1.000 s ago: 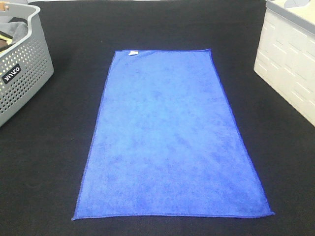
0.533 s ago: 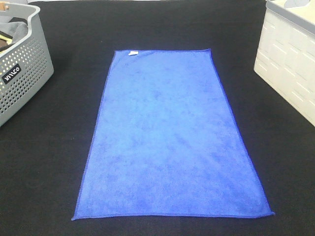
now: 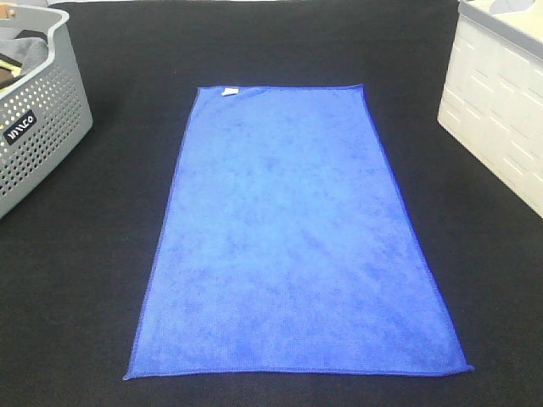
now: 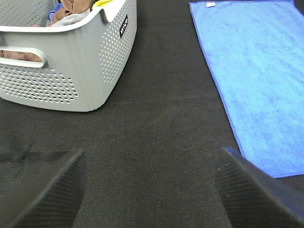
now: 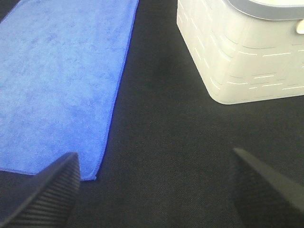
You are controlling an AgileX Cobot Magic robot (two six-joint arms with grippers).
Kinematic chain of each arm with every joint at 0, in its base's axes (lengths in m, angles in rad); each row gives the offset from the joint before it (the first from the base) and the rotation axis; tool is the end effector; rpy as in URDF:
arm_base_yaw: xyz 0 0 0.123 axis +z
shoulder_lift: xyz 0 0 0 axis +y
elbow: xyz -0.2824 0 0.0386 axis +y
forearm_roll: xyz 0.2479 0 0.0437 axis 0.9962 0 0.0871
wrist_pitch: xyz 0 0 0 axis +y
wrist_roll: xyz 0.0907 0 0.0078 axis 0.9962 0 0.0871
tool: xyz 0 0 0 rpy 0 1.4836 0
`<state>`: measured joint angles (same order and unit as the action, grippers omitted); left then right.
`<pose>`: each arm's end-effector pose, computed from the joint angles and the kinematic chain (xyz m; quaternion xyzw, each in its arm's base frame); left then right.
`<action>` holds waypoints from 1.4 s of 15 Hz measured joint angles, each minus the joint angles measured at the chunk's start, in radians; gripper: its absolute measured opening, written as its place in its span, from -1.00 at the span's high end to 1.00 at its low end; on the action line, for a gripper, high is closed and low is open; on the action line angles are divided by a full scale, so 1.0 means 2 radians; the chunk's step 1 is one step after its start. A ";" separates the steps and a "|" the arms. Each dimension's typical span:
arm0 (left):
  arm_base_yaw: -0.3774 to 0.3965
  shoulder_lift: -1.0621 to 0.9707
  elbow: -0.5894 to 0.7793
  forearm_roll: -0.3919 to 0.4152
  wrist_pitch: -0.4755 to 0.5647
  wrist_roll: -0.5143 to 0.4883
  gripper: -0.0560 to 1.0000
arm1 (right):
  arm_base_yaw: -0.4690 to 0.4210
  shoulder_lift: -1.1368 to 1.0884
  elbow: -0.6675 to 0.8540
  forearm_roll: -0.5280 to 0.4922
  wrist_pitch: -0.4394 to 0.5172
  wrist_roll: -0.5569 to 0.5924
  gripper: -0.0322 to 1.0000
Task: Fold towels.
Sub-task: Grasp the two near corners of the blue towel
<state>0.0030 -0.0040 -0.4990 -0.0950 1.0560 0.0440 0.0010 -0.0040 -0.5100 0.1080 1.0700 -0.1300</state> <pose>-0.0053 -0.0075 0.2776 0.0192 0.8500 -0.0351 0.5252 -0.0073 0.0086 0.2795 -0.0584 0.8488 0.0201 0.5252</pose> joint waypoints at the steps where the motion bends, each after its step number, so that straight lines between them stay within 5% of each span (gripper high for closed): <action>1: 0.000 0.000 0.000 0.000 0.000 0.000 -0.48 | 0.000 0.000 0.000 0.000 0.000 0.000 -0.61; 16: 0.000 0.000 -0.001 -0.008 -0.002 0.000 -0.48 | 0.000 0.000 0.000 0.000 -0.002 0.006 -0.61; 21: 0.000 0.036 -0.003 -0.072 -0.119 -0.012 -0.48 | 0.000 0.110 -0.007 0.034 -0.069 0.043 -0.59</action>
<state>0.0030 0.0670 -0.5050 -0.2390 0.8190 0.0200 0.0010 0.2170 -0.5240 0.1760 0.9330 -0.0440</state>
